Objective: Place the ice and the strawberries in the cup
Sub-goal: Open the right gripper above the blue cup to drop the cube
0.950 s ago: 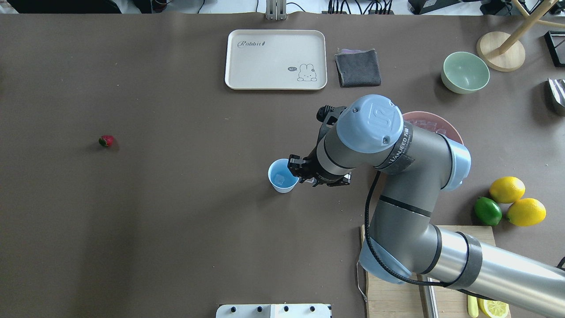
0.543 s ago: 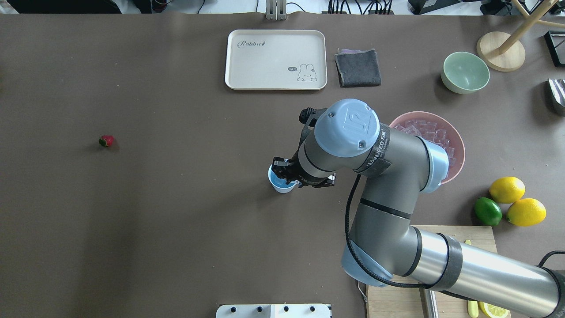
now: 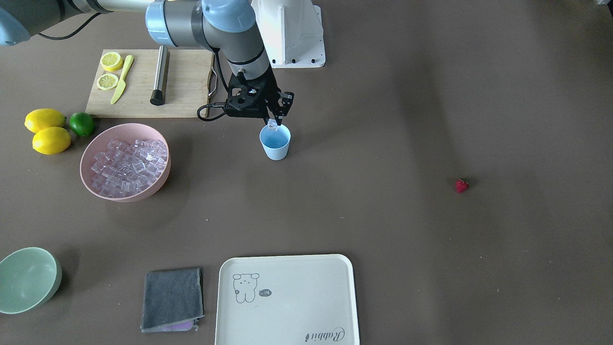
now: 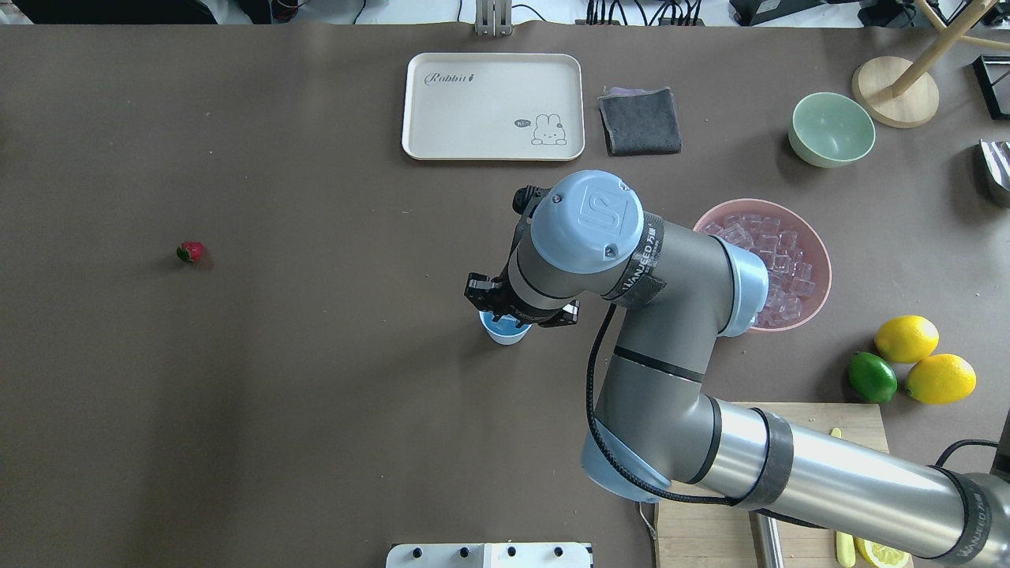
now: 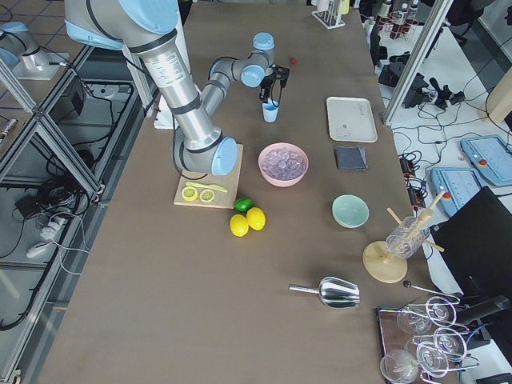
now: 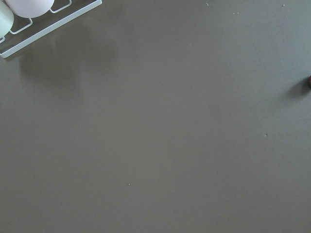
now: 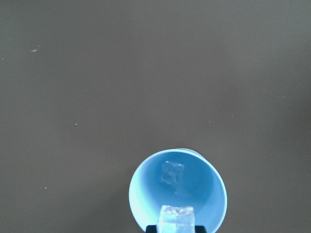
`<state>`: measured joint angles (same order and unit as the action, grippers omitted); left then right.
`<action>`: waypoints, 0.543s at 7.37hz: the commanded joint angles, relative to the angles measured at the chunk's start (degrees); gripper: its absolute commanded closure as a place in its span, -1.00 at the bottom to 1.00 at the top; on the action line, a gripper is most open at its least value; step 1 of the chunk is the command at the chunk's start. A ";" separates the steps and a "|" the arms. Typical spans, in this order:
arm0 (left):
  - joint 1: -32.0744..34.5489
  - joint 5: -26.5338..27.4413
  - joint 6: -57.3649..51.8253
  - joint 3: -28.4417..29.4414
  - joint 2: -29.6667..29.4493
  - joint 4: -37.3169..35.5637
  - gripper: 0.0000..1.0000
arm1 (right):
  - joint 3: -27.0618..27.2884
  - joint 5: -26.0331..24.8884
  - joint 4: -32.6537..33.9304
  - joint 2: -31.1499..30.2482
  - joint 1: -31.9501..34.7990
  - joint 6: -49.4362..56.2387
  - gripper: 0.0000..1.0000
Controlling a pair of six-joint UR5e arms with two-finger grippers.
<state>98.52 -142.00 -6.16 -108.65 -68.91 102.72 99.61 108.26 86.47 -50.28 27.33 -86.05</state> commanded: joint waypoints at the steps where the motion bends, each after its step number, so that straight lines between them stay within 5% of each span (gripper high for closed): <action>1: 0.00 -0.03 0.10 -0.07 0.00 -0.07 -0.95 | -1.17 -0.85 0.10 0.53 0.00 -0.43 -0.99; 4: 0.00 -0.38 0.18 -0.07 0.00 -0.07 -0.95 | 0.05 -0.24 0.11 -0.25 1.66 0.26 -1.00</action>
<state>98.52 -142.23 -5.99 -108.68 -68.91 102.66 98.98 107.68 86.58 -50.00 27.95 -86.03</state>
